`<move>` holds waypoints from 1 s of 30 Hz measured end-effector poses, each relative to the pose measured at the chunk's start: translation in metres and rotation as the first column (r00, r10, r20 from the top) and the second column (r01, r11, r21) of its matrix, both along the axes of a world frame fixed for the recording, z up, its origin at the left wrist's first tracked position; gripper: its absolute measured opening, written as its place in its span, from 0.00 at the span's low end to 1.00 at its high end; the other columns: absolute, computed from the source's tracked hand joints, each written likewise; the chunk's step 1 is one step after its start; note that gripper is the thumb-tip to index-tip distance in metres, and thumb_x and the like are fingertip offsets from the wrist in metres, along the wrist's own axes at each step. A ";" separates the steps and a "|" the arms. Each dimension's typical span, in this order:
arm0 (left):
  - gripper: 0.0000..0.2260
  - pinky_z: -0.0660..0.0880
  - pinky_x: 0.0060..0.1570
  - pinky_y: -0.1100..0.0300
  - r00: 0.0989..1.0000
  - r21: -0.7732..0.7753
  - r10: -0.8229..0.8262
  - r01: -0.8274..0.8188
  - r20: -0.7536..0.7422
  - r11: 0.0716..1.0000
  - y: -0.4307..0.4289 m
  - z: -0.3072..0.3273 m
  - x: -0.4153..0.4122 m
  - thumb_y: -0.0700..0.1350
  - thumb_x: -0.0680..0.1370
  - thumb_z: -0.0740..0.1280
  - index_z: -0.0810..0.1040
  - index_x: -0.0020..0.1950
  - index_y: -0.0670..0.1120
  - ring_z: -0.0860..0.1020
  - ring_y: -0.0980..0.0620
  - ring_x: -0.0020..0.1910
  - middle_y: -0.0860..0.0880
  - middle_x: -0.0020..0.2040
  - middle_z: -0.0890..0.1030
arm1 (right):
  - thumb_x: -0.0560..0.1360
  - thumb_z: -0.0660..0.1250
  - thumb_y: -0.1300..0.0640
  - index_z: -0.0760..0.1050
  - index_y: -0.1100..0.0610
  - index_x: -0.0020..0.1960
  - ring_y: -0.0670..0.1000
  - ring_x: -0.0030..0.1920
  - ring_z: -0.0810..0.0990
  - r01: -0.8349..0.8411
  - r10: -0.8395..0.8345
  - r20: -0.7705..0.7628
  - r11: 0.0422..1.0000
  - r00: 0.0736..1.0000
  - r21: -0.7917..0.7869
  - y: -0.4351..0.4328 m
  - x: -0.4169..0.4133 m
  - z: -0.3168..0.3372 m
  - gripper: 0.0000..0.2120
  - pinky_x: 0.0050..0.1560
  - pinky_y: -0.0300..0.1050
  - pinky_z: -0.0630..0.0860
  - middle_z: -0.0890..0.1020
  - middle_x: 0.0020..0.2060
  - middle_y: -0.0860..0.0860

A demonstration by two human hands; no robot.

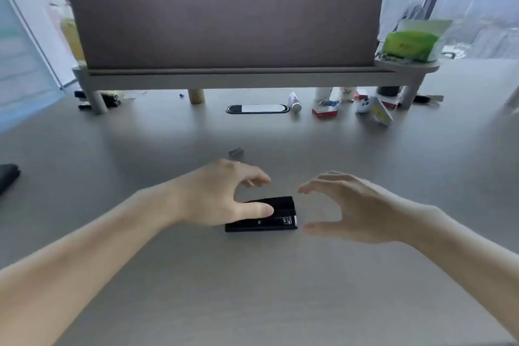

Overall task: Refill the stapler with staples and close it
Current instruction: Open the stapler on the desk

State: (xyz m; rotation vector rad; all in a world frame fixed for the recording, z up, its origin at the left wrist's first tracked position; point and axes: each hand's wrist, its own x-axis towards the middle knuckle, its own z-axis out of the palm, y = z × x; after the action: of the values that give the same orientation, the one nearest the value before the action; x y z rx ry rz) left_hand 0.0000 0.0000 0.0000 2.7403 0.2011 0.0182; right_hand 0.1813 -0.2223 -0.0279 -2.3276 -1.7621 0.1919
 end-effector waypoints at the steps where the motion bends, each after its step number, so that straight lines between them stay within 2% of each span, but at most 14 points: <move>1: 0.24 0.72 0.60 0.67 1.000 -0.018 0.010 -0.011 -0.015 1.000 -0.006 -0.005 -0.004 0.63 0.76 0.71 0.78 0.70 0.58 0.79 0.64 0.61 0.63 0.63 0.82 | 0.71 0.64 0.23 0.74 0.43 0.73 0.41 0.69 0.75 -0.008 0.008 -0.008 1.000 1.000 0.010 -0.002 -0.006 -0.006 0.38 0.70 0.43 0.73 0.79 0.67 0.39; 3: 0.16 0.75 0.52 0.65 0.999 -0.012 0.031 -0.031 -0.012 0.999 -0.012 -0.018 -0.008 0.58 0.77 0.73 0.81 0.64 0.58 0.82 0.61 0.54 0.61 0.56 0.85 | 0.72 0.66 0.26 0.77 0.43 0.69 0.43 0.65 0.77 -0.018 0.019 -0.006 0.999 1.000 0.041 -0.003 -0.016 -0.019 0.32 0.66 0.45 0.75 0.80 0.62 0.39; 5: 0.11 0.78 0.49 0.59 0.999 0.009 0.045 -0.045 0.026 0.999 -0.017 -0.032 -0.011 0.54 0.78 0.73 0.82 0.60 0.57 0.83 0.58 0.47 0.58 0.50 0.86 | 0.74 0.69 0.32 0.80 0.45 0.65 0.45 0.61 0.78 -0.011 0.016 -0.043 0.994 0.999 0.107 -0.001 -0.021 -0.036 0.25 0.63 0.46 0.76 0.80 0.58 0.41; 7: 0.09 0.79 0.49 0.57 0.995 -0.004 0.071 -0.071 0.070 0.997 -0.018 -0.038 -0.012 0.52 0.78 0.73 0.81 0.58 0.56 0.83 0.57 0.46 0.57 0.48 0.85 | 0.76 0.71 0.38 0.81 0.47 0.59 0.47 0.58 0.79 0.022 -0.004 -0.086 0.977 0.996 0.214 0.005 -0.024 -0.046 0.17 0.60 0.45 0.76 0.81 0.55 0.44; 9: 0.08 0.78 0.49 0.57 0.990 -0.034 0.080 -0.077 0.116 0.996 -0.022 -0.042 -0.011 0.52 0.78 0.73 0.81 0.57 0.55 0.82 0.56 0.46 0.57 0.47 0.85 | 0.77 0.73 0.44 0.80 0.45 0.48 0.46 0.52 0.78 0.070 -0.032 -0.133 0.954 0.991 0.293 0.011 -0.030 -0.052 0.06 0.53 0.41 0.74 0.81 0.49 0.44; 12: 0.10 0.79 0.50 0.55 0.973 -0.070 0.103 -0.090 0.206 0.993 -0.037 -0.045 -0.004 0.55 0.77 0.73 0.81 0.56 0.54 0.82 0.54 0.47 0.56 0.49 0.85 | 0.76 0.76 0.47 0.76 0.37 0.42 0.42 0.48 0.76 0.137 -0.056 -0.228 0.923 0.972 0.359 0.015 -0.036 -0.056 0.11 0.48 0.32 0.69 0.79 0.44 0.42; 15: 0.11 0.79 0.49 0.53 0.949 -0.021 0.133 -0.133 0.285 0.991 -0.055 -0.052 0.007 0.58 0.78 0.70 0.78 0.56 0.54 0.82 0.52 0.48 0.56 0.51 0.84 | 0.76 0.77 0.47 0.79 0.38 0.41 0.42 0.48 0.77 0.139 -0.033 -0.272 0.915 0.962 0.380 0.014 -0.034 -0.058 0.09 0.47 0.29 0.67 0.81 0.44 0.42; 18: 0.12 0.77 0.49 0.55 0.918 0.012 0.148 -0.164 0.368 0.986 -0.058 -0.059 0.011 0.60 0.79 0.69 0.78 0.55 0.53 0.82 0.53 0.48 0.57 0.50 0.84 | 0.75 0.78 0.47 0.86 0.46 0.46 0.43 0.49 0.80 0.164 -0.045 -0.302 0.910 0.952 0.381 0.014 -0.031 -0.059 0.04 0.49 0.31 0.70 0.83 0.46 0.43; 20: 0.10 0.75 0.47 0.61 0.878 -0.142 0.183 -0.132 0.443 0.981 -0.052 -0.058 0.009 0.56 0.80 0.69 0.78 0.54 0.51 0.80 0.58 0.44 0.57 0.46 0.83 | 0.73 0.79 0.47 0.87 0.48 0.49 0.40 0.49 0.80 0.182 -0.065 -0.297 0.905 0.953 0.386 0.016 -0.029 -0.061 0.07 0.50 0.29 0.69 0.83 0.47 0.43; 22: 0.07 0.73 0.47 0.65 0.818 -0.376 0.286 -0.093 0.499 0.922 -0.044 -0.056 0.004 0.50 0.83 0.68 0.78 0.54 0.48 0.81 0.56 0.44 0.53 0.44 0.83 | 0.72 0.80 0.47 0.87 0.49 0.49 0.35 0.48 0.78 0.180 -0.067 -0.285 0.903 0.956 0.391 0.016 -0.028 -0.062 0.09 0.50 0.25 0.67 0.83 0.47 0.42; 24: 0.08 0.75 0.53 0.62 0.750 -0.517 0.381 -0.062 0.540 0.854 -0.039 -0.057 -0.003 0.51 0.84 0.64 0.76 0.54 0.46 0.81 0.52 0.48 0.49 0.47 0.84 | 0.72 0.80 0.47 0.87 0.49 0.49 0.35 0.47 0.78 0.185 -0.068 -0.296 0.903 0.953 0.388 0.017 -0.027 -0.062 0.08 0.49 0.25 0.67 0.82 0.47 0.41; 26: 0.12 0.75 0.57 0.60 0.682 -0.580 0.441 -0.031 0.583 0.814 -0.033 -0.061 -0.012 0.52 0.85 0.59 0.75 0.55 0.44 0.82 0.52 0.50 0.48 0.49 0.84 | 0.72 0.80 0.47 0.87 0.48 0.49 0.37 0.47 0.79 0.197 -0.076 -0.311 0.904 0.947 0.380 0.017 -0.027 -0.062 0.08 0.49 0.26 0.68 0.82 0.46 0.41; 28: 0.13 0.77 0.57 0.54 0.634 -0.622 0.488 -0.014 0.600 0.783 -0.025 -0.065 -0.023 0.53 0.85 0.57 0.75 0.54 0.45 0.82 0.47 0.50 0.47 0.48 0.84 | 0.72 0.80 0.47 0.87 0.48 0.49 0.36 0.47 0.78 0.200 -0.078 -0.308 0.901 0.948 0.386 0.017 -0.027 -0.062 0.09 0.49 0.26 0.68 0.82 0.46 0.41; 30: 0.12 0.79 0.55 0.48 0.626 -0.662 0.509 0.014 0.591 0.750 -0.012 -0.067 -0.035 0.54 0.85 0.56 0.75 0.54 0.49 0.83 0.41 0.49 0.46 0.48 0.85 | 0.72 0.80 0.47 0.87 0.49 0.49 0.35 0.46 0.78 0.196 -0.072 -0.309 0.899 0.948 0.392 0.017 -0.028 -0.062 0.09 0.49 0.26 0.68 0.82 0.46 0.41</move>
State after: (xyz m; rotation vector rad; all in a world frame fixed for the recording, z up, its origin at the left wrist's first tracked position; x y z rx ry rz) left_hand -0.0353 -0.0119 -0.0666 1.8019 0.3051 0.9856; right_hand 0.1536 -0.2056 -0.0899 -1.9842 -1.3388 0.1086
